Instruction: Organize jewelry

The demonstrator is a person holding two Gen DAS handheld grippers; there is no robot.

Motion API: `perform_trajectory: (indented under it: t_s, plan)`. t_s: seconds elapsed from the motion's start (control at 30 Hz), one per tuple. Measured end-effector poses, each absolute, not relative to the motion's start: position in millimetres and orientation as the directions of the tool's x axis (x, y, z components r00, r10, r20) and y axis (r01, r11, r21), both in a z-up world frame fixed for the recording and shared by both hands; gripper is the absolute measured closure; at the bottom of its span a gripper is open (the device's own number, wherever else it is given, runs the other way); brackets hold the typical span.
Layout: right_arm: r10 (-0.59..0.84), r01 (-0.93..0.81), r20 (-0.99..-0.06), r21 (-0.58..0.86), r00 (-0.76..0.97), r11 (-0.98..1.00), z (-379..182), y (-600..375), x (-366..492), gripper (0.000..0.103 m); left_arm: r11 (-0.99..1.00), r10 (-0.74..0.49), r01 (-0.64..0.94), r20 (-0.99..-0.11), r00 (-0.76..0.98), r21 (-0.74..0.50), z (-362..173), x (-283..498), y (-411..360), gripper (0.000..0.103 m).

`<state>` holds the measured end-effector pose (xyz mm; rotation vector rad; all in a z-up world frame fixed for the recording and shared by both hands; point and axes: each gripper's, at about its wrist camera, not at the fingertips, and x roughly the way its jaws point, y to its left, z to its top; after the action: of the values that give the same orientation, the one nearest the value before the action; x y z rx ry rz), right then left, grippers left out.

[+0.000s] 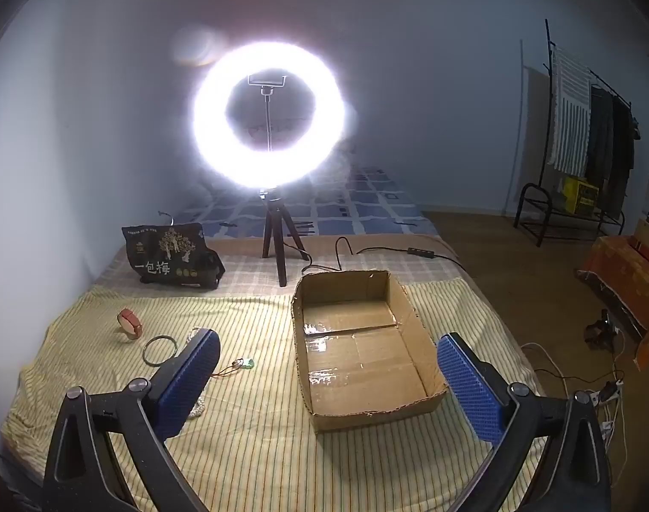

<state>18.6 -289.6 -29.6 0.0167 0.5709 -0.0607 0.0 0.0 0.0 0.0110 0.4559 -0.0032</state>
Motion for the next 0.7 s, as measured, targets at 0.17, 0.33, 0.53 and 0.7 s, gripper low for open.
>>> perform_trajectory:
  t_s: [0.17,0.33,0.53,0.7]
  plan:
    - [-0.064,0.07,-0.542,-0.009,0.838,0.997,-24.0,-291.6,18.6,0.0,1.0,0.006,0.0,-0.43,0.903,0.015,-0.3,0.0,0.4,0.0]
    - [-0.064,0.074,-0.537,-0.004,0.841,0.997,-27.3,-292.5,16.9,0.0,1.0,0.007,0.001,-0.43,0.903,0.018,0.9,1.2,-3.2,0.0]
    - [-0.068,0.08,-0.548,-0.001,0.833,0.997,-27.5,-295.0,18.0,0.0,1.0,0.007,0.003,-0.429,0.903,0.021,8.9,-8.9,-1.1,0.0]
    - [-0.07,0.084,-0.551,0.0,0.832,0.996,-28.6,-295.3,19.2,0.0,1.0,0.004,0.005,-0.428,0.904,0.019,2.4,-2.1,-3.6,0.0]
